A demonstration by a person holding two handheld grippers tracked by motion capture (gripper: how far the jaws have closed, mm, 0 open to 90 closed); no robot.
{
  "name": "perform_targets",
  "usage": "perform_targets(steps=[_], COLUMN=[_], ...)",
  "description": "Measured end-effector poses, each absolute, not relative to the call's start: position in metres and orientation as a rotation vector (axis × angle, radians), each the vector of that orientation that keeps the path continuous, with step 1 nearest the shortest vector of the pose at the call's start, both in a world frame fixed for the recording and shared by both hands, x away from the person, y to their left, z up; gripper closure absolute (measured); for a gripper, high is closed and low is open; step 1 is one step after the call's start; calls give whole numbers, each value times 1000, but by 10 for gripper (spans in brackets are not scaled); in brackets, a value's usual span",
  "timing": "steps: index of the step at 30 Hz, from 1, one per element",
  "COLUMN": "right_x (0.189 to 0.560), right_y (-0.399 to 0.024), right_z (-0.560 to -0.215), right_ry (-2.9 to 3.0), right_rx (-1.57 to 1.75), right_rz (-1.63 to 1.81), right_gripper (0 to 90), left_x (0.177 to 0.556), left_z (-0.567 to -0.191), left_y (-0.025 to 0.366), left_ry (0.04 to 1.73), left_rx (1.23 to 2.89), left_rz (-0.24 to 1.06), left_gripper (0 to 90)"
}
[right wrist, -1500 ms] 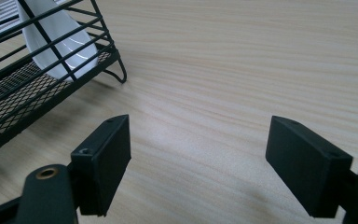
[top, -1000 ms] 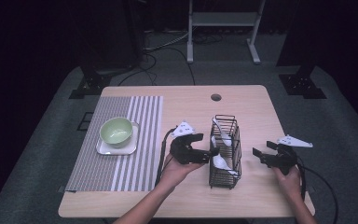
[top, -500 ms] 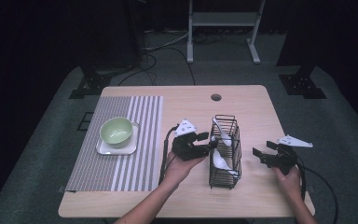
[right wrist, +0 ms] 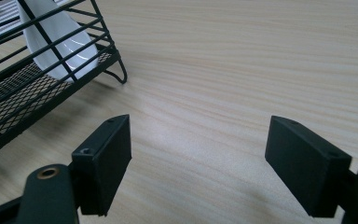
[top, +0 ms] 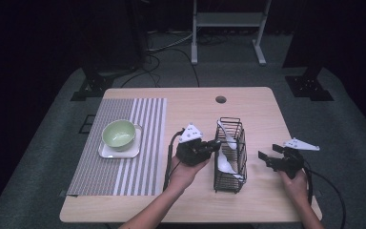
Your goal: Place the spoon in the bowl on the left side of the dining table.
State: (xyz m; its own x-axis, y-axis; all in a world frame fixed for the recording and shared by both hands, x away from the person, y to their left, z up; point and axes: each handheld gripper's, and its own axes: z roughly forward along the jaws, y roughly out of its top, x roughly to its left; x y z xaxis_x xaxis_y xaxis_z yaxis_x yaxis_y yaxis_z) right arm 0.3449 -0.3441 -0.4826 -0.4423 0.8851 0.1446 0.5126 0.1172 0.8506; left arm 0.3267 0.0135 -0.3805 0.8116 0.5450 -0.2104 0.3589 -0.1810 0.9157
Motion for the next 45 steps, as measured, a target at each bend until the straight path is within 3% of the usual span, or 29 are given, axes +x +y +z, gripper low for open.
perform_targets(steps=[16, 45], right_x=[345, 345], right_y=[-345, -344], right_z=[-483, -483], right_ry=[2000, 2002], right_rx=[1354, 1366], right_rz=[1268, 1256], right_gripper=[213, 213], left_x=[329, 330], left_z=[-379, -342], left_y=[18, 26], left_ry=[743, 743], left_rx=[1693, 1558], left_rz=[48, -64], left_gripper=[852, 852])
